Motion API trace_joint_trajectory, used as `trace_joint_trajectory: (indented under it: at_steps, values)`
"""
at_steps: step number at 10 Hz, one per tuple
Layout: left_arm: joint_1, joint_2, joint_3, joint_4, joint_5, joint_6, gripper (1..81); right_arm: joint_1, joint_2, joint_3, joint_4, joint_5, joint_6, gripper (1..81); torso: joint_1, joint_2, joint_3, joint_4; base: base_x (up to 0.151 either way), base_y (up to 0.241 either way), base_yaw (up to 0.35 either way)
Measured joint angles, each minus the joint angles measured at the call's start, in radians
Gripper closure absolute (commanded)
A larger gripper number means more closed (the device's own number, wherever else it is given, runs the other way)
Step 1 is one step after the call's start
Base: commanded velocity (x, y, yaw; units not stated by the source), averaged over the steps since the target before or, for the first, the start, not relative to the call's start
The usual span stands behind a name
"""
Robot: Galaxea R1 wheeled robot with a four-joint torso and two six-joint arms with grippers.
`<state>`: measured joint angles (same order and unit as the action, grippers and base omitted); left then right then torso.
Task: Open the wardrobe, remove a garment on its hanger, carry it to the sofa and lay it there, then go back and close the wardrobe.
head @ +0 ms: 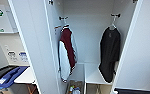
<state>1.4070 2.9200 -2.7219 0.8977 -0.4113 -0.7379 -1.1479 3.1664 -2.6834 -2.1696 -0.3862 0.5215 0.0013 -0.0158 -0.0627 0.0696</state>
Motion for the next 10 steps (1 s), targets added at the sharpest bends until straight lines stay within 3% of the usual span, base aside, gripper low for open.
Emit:
trace_joint_trajectory:
  at_steps: [1,6,8,10]
  values:
    - [0.0,0.0,0.0,0.0,0.0,0.0,1.0,0.026,0.0,0.0,0.035,-0.032,0.001,1.0,0.0,0.0,0.0,0.0,0.0,0.0,0.0]
    - [0.0,0.0,0.0,0.0,-0.007,0.0,1.0,0.078,0.0,0.005,0.468,-0.235,0.005,1.0,0.0,0.0,0.0,0.0,0.0,0.0,0.0]
    - [0.0,0.0,0.0,0.0,-0.009,0.0,1.0,0.079,0.003,0.005,0.57,-0.261,0.11,1.0,0.0,0.0,0.0,0.0,0.0,0.0,0.0]
    - [0.0,0.0,0.0,0.0,-0.01,0.0,1.0,0.061,-0.015,0.007,0.59,-0.27,0.257,1.0,0.0,0.0,0.0,0.0,0.0,0.0,0.0]
